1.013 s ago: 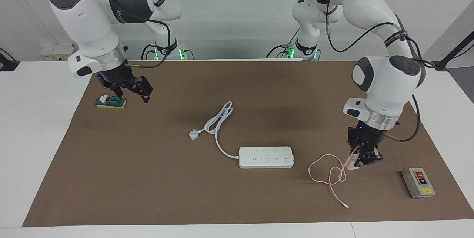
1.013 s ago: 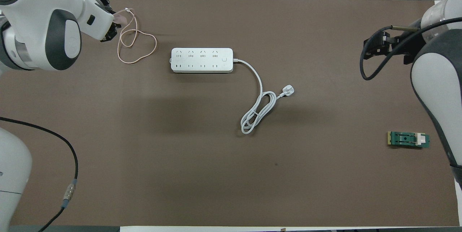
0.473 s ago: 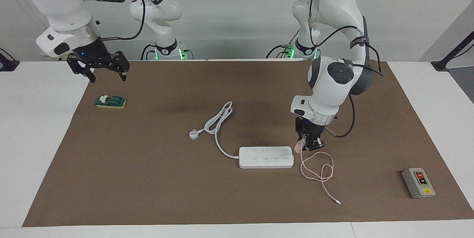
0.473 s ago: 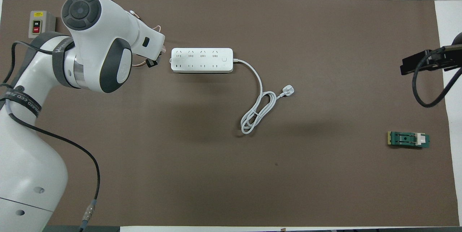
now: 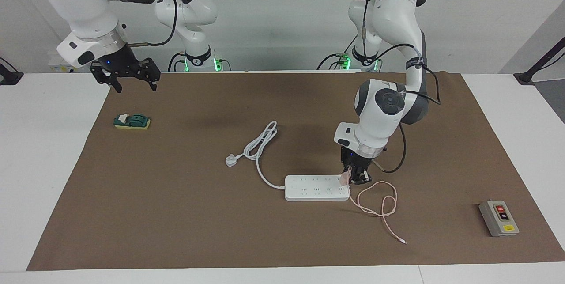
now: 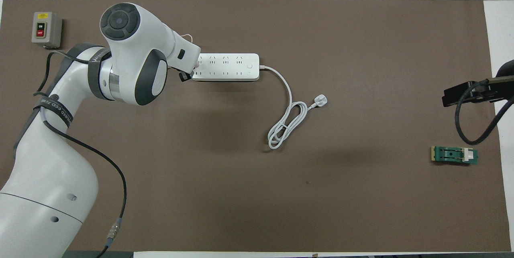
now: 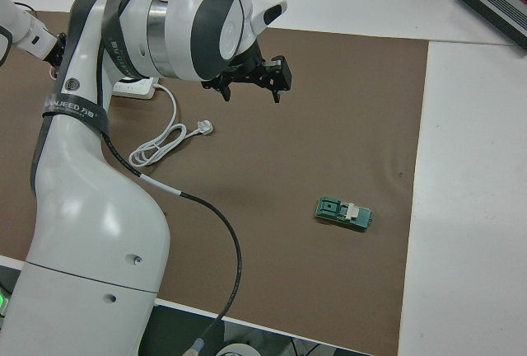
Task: Plug charger into power strip
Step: 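Move the held charger with the left gripper to the power strip socket, then push the charger into the power strip socket with the left gripper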
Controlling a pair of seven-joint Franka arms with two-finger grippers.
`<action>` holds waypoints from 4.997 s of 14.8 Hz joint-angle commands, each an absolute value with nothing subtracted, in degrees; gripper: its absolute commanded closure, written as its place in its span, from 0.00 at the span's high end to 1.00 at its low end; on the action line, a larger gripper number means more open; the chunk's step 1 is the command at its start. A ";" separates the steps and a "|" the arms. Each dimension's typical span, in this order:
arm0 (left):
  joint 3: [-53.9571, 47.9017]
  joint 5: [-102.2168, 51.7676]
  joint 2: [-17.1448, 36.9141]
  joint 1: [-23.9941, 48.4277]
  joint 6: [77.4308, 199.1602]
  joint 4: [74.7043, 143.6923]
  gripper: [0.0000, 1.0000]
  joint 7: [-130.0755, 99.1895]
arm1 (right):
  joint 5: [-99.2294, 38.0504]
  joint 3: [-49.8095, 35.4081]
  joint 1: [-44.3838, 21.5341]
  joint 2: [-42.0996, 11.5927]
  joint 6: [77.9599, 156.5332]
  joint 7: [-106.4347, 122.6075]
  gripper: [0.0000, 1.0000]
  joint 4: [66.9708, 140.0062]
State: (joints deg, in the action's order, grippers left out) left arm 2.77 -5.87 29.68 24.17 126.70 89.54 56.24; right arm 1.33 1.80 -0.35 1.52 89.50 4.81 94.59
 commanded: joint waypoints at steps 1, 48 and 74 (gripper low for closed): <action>3.60 -5.89 29.62 25.05 128.05 90.09 0.03 55.63 | 1.93 1.05 1.14 2.90 90.53 5.10 1.00 96.24; 2.90 -2.37 28.83 25.75 127.53 93.16 0.06 56.43 | 2.02 1.05 1.41 2.90 90.00 2.81 1.00 95.89; 2.55 -1.85 29.09 25.58 130.08 94.31 0.04 68.73 | 2.02 1.05 1.41 2.90 90.00 2.81 1.00 95.89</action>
State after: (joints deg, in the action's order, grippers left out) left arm 2.22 -2.85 28.21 25.24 126.21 91.84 67.31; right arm 1.33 1.80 0.61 1.67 89.50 3.75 94.59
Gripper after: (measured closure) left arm 0.687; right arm 0.000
